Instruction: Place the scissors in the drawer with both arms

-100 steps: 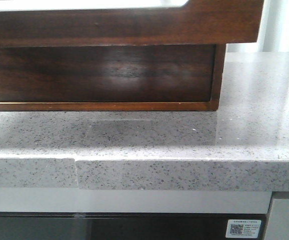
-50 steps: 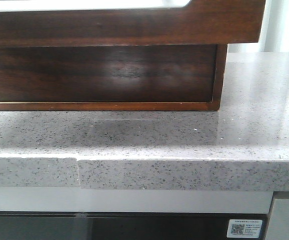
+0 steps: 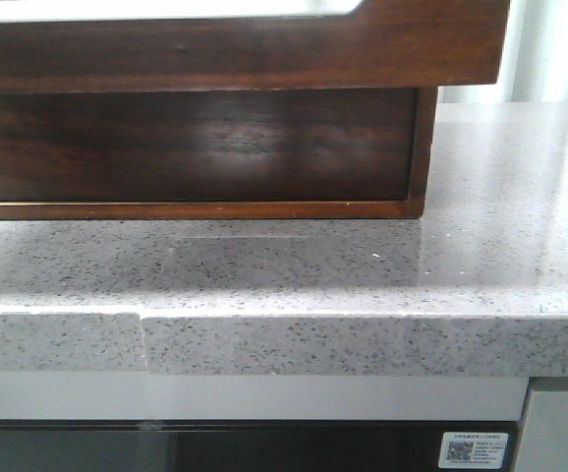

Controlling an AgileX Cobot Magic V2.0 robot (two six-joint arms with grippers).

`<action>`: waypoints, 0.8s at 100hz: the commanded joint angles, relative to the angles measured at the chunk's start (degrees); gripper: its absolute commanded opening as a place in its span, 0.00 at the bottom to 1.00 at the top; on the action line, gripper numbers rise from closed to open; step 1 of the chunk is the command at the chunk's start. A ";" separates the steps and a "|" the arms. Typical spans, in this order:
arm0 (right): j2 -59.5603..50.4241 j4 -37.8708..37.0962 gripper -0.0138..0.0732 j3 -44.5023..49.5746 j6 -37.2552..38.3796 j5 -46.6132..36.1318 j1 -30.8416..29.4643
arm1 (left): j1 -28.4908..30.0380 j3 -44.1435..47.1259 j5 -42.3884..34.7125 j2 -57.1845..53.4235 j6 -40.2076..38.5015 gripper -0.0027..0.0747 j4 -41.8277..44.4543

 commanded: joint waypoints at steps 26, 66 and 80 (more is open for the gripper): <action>0.05 -0.35 0.08 -1.48 0.00 -4.85 -0.12 | -0.36 1.40 -1.72 -1.74 -0.81 0.01 0.06; 0.05 -0.35 0.08 -1.48 0.00 -4.85 -0.12 | -0.36 1.40 -1.72 -1.74 -0.81 0.01 0.06; 0.05 -0.95 0.08 -1.48 -8.84 -7.20 -0.12 | -0.36 1.40 -1.72 -1.74 -0.81 0.01 0.06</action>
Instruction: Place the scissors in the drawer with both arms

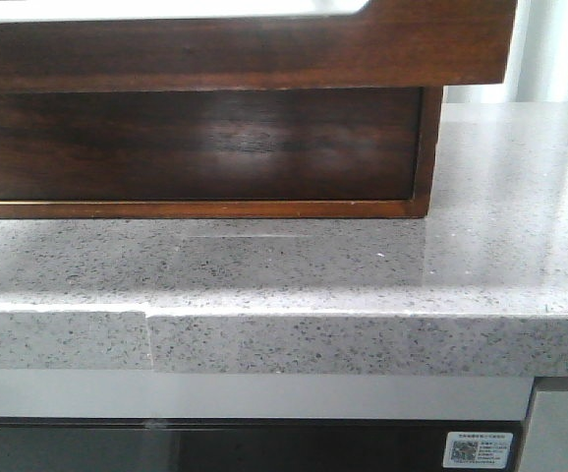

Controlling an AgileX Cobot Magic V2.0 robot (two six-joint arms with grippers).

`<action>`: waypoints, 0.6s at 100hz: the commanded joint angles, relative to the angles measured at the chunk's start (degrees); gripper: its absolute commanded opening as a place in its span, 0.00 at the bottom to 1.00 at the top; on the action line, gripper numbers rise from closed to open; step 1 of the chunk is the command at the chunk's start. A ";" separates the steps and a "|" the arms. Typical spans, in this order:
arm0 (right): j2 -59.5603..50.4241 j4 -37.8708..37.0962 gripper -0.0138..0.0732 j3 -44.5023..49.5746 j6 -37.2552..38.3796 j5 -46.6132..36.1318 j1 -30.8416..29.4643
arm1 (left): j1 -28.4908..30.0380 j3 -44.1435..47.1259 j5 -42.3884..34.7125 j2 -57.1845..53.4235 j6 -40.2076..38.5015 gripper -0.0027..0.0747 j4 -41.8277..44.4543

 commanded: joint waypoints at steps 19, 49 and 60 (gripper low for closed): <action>0.16 -0.97 0.08 -1.48 -4.51 -7.71 -0.12 | -0.36 1.40 -1.72 -1.74 -0.78 0.01 0.06; -4.23 -11.85 0.08 -0.15 16.65 -6.97 -9.22 | -0.36 1.40 -1.72 -1.74 -0.78 0.01 0.06; -8.90 -18.74 0.08 2.45 24.33 -6.97 -18.30 | -0.36 1.40 -1.72 -1.74 -0.78 0.01 0.06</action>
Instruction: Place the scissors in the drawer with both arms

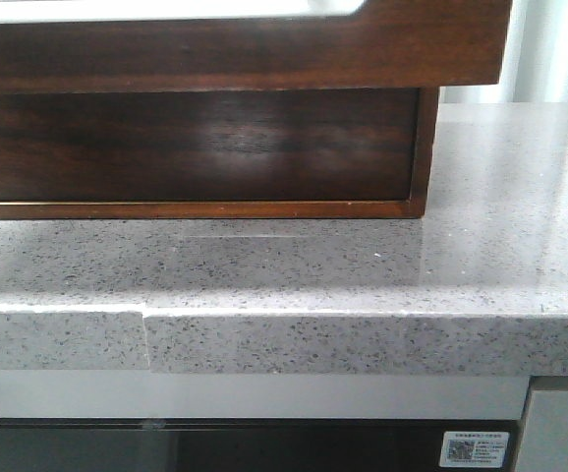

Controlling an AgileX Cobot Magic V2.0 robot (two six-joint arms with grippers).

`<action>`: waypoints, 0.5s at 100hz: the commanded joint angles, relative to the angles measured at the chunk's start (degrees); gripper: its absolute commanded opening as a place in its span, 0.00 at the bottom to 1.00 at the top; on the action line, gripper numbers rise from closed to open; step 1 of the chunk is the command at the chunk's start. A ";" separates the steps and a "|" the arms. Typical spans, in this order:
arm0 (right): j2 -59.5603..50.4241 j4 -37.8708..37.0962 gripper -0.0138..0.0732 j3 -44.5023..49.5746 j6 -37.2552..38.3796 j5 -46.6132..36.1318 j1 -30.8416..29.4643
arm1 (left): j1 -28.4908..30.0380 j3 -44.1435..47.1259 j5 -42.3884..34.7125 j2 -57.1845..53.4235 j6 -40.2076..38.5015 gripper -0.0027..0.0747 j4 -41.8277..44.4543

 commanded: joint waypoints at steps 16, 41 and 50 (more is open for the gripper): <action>-9.46 -8.27 0.08 0.59 16.21 6.07 -17.92 | -0.36 1.40 -1.72 -1.74 -0.78 0.01 0.06; -16.04 -8.73 0.08 0.59 17.91 23.65 -29.20 | -0.36 1.40 -1.72 -1.74 -0.78 0.01 0.06; -18.36 -8.61 0.08 0.59 17.88 30.88 -32.47 | -0.36 1.40 -1.72 -1.74 -0.78 0.01 0.06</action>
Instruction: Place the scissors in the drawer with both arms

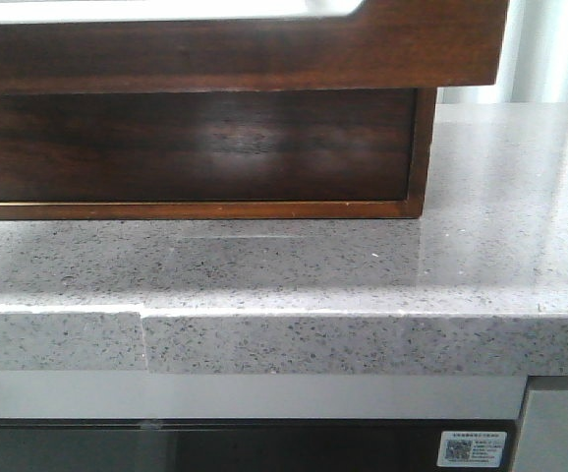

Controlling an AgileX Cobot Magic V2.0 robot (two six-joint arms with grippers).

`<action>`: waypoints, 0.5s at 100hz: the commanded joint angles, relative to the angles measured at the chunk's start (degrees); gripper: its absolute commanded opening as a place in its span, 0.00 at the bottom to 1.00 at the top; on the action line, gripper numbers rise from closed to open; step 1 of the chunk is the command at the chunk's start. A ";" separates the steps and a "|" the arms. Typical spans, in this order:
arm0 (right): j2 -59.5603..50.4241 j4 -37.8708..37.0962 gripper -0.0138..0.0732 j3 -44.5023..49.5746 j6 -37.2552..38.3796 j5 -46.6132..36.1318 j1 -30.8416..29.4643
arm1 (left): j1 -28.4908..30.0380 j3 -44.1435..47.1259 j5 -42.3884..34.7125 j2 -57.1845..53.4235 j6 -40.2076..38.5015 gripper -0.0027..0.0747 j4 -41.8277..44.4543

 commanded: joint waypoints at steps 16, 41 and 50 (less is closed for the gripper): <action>-2.93 4.20 0.08 0.37 -3.35 8.80 -8.21 | -0.36 1.40 -1.77 -1.74 -0.78 0.01 0.06; -2.93 9.28 0.08 0.48 -10.02 12.73 -9.66 | -0.36 1.40 -1.77 -1.74 -0.78 0.01 0.06; -2.93 8.85 0.08 0.48 -10.02 12.73 -9.77 | -0.36 1.40 -1.77 -1.74 -0.78 0.01 0.06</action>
